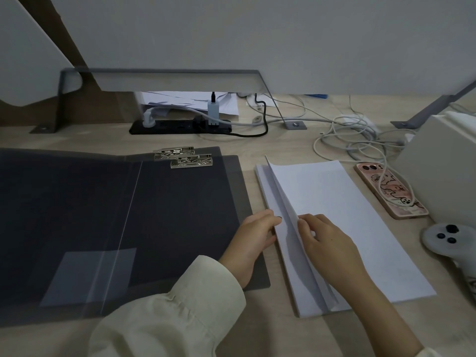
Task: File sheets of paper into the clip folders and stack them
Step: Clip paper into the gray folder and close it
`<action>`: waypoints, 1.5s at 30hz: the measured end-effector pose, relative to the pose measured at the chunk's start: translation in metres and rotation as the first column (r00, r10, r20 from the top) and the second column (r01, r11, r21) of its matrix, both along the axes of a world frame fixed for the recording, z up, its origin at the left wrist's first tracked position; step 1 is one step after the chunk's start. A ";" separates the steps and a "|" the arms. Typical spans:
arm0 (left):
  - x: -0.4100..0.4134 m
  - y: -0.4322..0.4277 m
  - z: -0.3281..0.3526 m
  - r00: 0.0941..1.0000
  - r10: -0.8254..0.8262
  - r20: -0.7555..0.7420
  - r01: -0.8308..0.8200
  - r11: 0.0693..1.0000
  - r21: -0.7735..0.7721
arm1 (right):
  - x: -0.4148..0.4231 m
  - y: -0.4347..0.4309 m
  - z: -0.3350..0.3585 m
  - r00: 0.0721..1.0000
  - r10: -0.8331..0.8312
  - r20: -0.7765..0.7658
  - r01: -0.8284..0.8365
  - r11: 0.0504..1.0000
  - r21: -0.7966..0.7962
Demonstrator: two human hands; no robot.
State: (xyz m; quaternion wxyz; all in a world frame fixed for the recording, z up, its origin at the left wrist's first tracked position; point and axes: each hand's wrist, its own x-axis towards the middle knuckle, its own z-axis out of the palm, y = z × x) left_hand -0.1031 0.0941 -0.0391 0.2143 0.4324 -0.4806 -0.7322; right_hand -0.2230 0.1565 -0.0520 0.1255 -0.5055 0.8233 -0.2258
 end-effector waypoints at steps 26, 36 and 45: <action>0.100 -0.038 0.027 0.994 0.023 0.104 0.001 0.974 -0.226 | -0.003 -0.033 0.038 0.816 -0.214 0.537 0.287 0.956 -0.054; 0.181 -0.059 -0.009 0.795 0.311 0.522 -0.006 0.863 -0.505 | 0.079 -0.092 0.002 0.819 -0.117 0.562 0.079 0.993 0.092; 0.191 -0.067 -0.038 0.667 0.449 0.594 0.218 0.645 -0.733 | 0.072 -0.098 -0.001 0.958 -0.022 0.287 -0.037 0.979 0.201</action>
